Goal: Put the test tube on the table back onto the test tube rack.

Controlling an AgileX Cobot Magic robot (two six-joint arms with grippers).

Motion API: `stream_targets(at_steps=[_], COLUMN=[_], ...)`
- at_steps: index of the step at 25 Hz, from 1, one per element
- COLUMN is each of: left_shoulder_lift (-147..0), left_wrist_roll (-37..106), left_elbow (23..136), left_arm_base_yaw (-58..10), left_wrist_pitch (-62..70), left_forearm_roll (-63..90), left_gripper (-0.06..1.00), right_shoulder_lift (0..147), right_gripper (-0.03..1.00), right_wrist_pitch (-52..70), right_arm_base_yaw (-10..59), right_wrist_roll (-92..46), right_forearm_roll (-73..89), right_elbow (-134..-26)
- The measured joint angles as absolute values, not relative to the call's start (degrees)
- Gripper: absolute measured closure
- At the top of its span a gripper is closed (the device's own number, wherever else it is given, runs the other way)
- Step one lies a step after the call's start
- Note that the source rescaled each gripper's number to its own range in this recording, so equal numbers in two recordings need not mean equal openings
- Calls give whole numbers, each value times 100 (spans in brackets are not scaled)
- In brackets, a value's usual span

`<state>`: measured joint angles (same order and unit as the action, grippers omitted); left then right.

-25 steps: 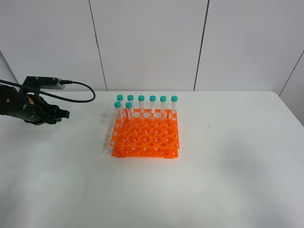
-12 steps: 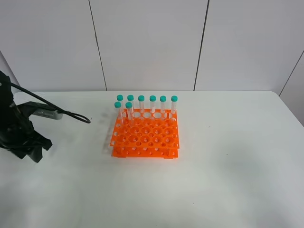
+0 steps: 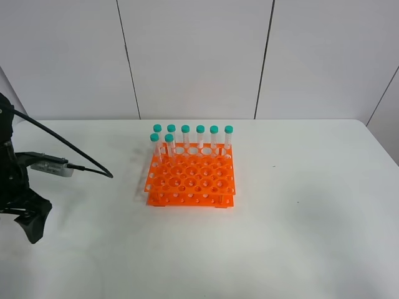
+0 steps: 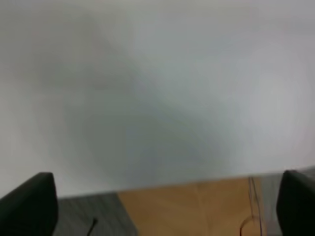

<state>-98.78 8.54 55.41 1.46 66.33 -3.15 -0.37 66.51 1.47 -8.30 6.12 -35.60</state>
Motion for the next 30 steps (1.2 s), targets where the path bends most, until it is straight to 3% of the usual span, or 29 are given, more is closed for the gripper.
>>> stream_targets(at_steps=[8, 16, 30], left_shoulder_lift=[-9744, -9009, -6343], left_wrist_roll=[-135, 0, 260], left_elbow=[5744, 5751, 5257], left_arm_base_yaw=[146, 146, 146], left_wrist_pitch=[6915, 6931, 6940], left_forearm_roll=[-320, -322, -272], left_gripper=[-5, -5, -5], right_shoulder_lift=[-37, -37, -37], right_gripper=[43, 43, 43], right_wrist_pitch=[6651, 6651, 6651], right_arm_base_yaw=[147, 147, 147], right_wrist_roll=[-830, -830, -830], right_forearm_roll=[612, 612, 612], right_elbow=[-3560, -3560, -3560])
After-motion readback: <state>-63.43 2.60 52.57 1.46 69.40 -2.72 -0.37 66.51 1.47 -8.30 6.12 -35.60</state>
